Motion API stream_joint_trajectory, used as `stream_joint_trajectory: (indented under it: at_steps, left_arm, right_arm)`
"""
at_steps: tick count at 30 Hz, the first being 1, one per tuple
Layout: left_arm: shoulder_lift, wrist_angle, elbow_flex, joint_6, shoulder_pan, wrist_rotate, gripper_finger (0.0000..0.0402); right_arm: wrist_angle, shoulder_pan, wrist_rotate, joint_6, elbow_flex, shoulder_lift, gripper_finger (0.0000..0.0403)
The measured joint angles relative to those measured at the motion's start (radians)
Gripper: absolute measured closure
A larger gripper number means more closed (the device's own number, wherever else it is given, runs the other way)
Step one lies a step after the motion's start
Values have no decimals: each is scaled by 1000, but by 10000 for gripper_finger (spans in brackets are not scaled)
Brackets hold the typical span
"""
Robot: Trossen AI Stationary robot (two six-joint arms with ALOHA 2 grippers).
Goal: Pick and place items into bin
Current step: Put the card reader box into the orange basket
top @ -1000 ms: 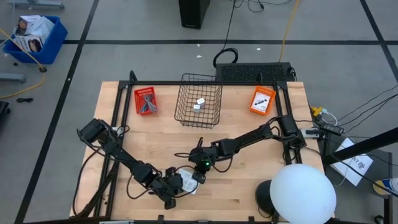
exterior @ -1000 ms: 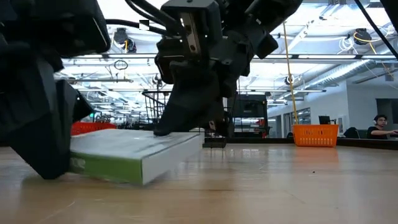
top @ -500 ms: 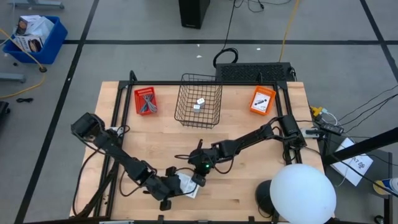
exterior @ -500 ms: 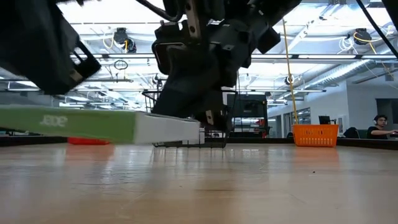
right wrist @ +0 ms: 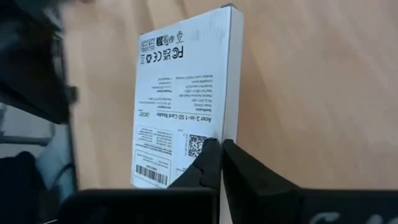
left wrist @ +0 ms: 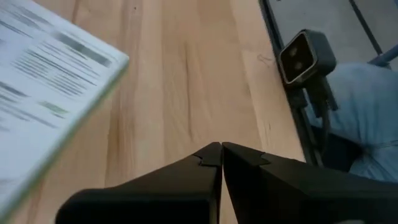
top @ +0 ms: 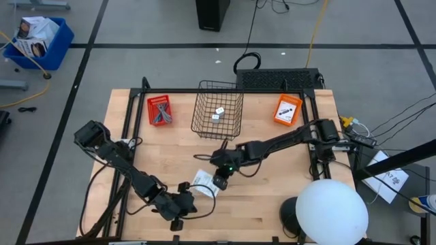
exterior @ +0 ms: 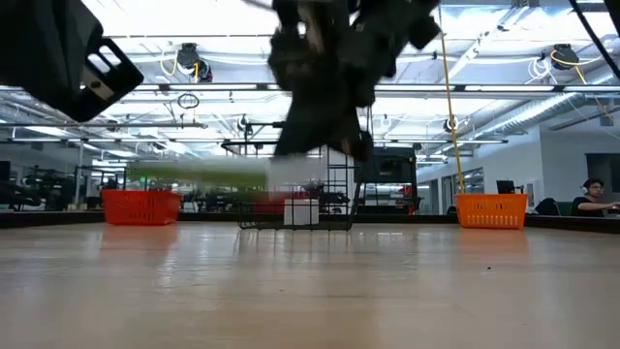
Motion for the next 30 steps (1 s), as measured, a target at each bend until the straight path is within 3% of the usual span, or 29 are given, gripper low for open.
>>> stream_joint_trajectory:
  at_steps: [6, 12, 16, 30]
  left_arm:
    - [0, 2, 0, 0, -4, 1, 385]
    - [0, 1, 0, 0, -4, -13, 385]
    - [0, 3, 0, -12, -4, -52, 385]
    - [0, 9, 0, -12, -3, -98, 385]
  right_arm:
    - [-85, -12, 67, -20, -1, -97, 402]
    - [-235, -22, 224, -19, -3, -202, 402]
    - [-239, -26, 275, 5, -35, -282, 402]
    - [-236, -52, 443, 220, -351, -652, 402]
